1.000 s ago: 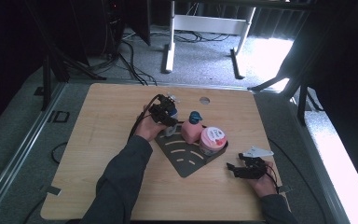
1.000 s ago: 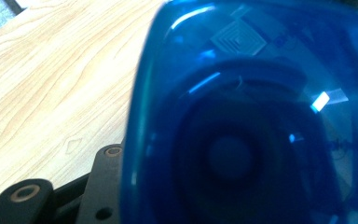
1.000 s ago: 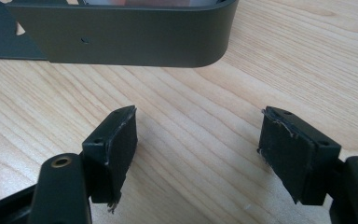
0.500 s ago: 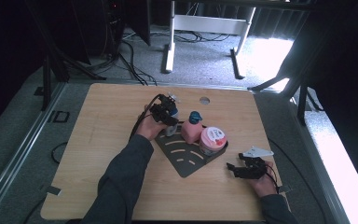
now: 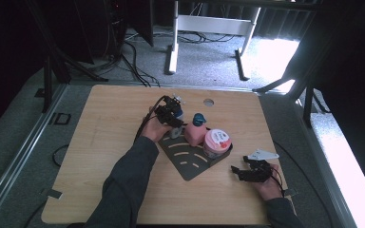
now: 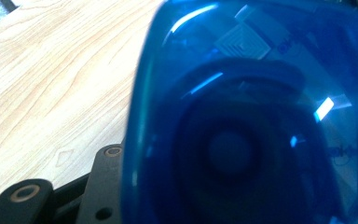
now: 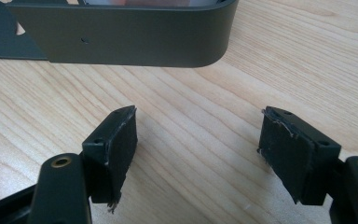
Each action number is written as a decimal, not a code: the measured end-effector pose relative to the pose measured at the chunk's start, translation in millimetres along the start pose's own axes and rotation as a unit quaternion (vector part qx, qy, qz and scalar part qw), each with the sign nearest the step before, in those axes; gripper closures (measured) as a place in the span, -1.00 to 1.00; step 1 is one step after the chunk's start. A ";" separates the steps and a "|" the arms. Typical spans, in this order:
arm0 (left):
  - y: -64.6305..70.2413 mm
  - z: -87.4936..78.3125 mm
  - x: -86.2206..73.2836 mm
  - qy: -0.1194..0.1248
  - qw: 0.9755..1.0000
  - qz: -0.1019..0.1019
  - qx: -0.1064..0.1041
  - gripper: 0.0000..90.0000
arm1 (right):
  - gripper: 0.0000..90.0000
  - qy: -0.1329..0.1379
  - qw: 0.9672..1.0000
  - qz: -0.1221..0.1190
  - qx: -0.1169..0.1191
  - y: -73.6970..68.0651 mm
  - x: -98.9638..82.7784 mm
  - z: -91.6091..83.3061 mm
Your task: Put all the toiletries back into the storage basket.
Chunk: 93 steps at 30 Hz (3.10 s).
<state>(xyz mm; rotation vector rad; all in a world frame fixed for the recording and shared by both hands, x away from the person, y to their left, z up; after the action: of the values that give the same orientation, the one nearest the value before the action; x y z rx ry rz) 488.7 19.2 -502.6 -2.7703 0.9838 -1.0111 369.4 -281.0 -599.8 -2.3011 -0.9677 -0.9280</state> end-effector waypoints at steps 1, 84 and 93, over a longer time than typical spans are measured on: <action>0.3 0.5 0.2 0.000 1.000 0.000 0.000 0.22 | -0.39 0.000 1.000 0.000 0.000 0.0 0.0 0.0; 5.5 2.4 -1.9 0.015 0.999 -0.023 -0.042 -0.22 | -0.39 0.000 1.000 -0.001 0.001 0.0 -0.2 -0.2; 3.4 -11.9 -6.4 0.009 1.000 -0.009 -0.028 -0.22 | -0.39 0.000 1.000 -0.001 0.000 0.0 -0.2 -0.2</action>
<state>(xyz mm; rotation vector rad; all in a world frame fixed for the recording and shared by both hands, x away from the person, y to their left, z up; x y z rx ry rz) 476.0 22.3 -497.7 -2.8244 1.0080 -1.0291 369.1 -281.2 -599.8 -2.3006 -0.9697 -0.9272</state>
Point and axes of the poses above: each handheld gripper's, and its own axes: z roughly forward along the jaws, x roughly out of its top, y roughly to its right, the point moved 6 cm from there along z, roughly forward along the jaws, and after that the axes turned 14 degrees about x, right-handed, at the moved point
